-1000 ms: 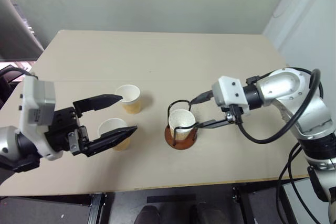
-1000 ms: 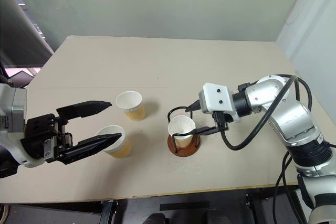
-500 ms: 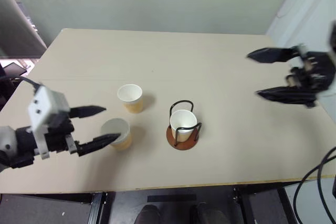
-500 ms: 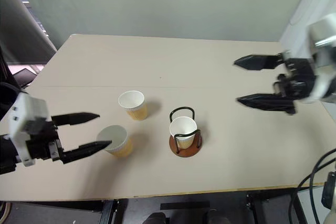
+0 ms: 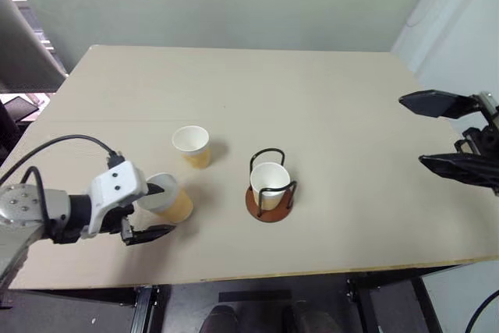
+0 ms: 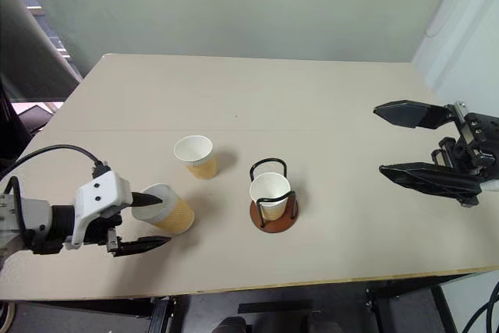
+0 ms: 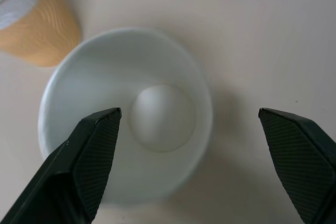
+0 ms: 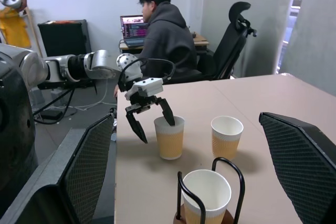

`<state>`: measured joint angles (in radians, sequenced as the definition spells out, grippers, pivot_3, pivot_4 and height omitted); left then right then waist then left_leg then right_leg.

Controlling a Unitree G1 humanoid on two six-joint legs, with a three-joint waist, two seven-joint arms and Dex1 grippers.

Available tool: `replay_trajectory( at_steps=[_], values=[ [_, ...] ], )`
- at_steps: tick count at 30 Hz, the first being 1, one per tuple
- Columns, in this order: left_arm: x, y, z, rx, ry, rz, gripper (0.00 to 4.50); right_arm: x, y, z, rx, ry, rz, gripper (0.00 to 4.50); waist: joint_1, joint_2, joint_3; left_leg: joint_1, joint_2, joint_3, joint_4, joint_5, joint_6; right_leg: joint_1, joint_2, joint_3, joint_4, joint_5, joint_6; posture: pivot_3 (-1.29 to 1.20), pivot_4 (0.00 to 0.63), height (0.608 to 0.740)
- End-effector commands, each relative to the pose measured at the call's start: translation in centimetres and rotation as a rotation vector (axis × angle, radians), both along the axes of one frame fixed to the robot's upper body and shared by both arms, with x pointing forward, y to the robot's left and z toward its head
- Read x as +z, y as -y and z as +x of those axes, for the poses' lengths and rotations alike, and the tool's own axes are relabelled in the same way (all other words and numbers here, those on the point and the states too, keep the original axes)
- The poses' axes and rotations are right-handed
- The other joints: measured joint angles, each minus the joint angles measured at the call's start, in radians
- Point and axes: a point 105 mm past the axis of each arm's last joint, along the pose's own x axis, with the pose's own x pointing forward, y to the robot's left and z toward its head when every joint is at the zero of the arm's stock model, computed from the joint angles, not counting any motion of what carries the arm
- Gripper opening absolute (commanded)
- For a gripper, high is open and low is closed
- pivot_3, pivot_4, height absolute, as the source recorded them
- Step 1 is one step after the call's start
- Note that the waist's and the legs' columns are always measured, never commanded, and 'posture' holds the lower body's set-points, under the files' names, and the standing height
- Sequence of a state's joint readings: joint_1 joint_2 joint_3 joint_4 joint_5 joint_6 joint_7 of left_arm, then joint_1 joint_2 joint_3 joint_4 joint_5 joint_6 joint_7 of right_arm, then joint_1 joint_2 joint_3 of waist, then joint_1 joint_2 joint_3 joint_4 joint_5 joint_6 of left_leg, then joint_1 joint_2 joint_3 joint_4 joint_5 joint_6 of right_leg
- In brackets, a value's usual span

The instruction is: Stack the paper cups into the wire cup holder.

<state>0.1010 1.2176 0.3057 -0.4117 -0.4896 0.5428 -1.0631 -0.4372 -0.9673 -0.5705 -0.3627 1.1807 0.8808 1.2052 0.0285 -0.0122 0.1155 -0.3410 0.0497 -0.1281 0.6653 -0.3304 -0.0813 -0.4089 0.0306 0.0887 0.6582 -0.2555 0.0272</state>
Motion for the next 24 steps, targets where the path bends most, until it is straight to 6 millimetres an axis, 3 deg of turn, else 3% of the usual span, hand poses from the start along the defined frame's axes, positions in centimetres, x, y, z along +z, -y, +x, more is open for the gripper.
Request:
replay_trajectory(
  at_steps=[1,4,13,18,20,24],
  values=[
    [0.2,0.0,0.4,-0.015,0.022,0.022,4.33,1.1,0.0,-1.0,-0.012,0.056,-0.001,4.5,0.0,0.0,0.0,0.0,0.0,0.0,0.0,0.0,0.0,0.0,0.0,0.0,0.0,0.0,0.0,0.0,0.15,0.74],
    [0.3,0.3,0.6,-0.033,0.022,0.009,3.53,1.1,-0.1,-1.1,-0.014,0.06,0.0,4.5,0.0,0.0,0.0,0.0,0.0,0.0,0.0,0.0,0.0,-0.001,0.0,0.001,0.002,-0.001,-0.001,0.0,0.15,0.74],
    [0.6,0.4,0.7,-0.051,0.017,-0.02,0.11,1.0,-0.2,-0.9,-0.033,0.06,-0.013,4.5,-0.001,0.0,0.0,0.0,0.0,0.0,0.0,-0.001,0.001,-0.001,0.0,0.001,0.002,-0.001,-0.001,0.0,0.15,0.74],
    [1.9,0.6,0.5,-0.079,0.032,-0.074,0.05,0.7,-0.3,-0.7,-0.038,0.059,-0.025,4.5,-0.001,0.0,0.0,0.0,0.0,0.0,0.0,-0.001,0.002,-0.001,0.0,0.001,0.002,-0.001,-0.001,0.0,0.15,0.74],
    [3.6,1.4,0.5,-0.125,0.079,-0.12,0.05,0.7,-0.3,-0.7,-0.039,0.061,-0.028,4.5,0.0,0.0,0.0,0.0,0.0,0.0,0.0,-0.001,0.002,-0.001,0.0,0.001,0.003,-0.001,-0.001,0.0,0.15,0.74],
    [8.8,5.1,0.8,-0.334,0.216,-0.201,0.05,0.9,-0.4,-0.5,-0.037,0.069,-0.028,4.5,0.011,-0.002,-0.001,-0.001,0.0,-0.001,0.002,-0.001,0.002,-0.001,0.0,0.0,0.003,-0.001,-0.001,0.0,0.15,0.74]
  ],
)
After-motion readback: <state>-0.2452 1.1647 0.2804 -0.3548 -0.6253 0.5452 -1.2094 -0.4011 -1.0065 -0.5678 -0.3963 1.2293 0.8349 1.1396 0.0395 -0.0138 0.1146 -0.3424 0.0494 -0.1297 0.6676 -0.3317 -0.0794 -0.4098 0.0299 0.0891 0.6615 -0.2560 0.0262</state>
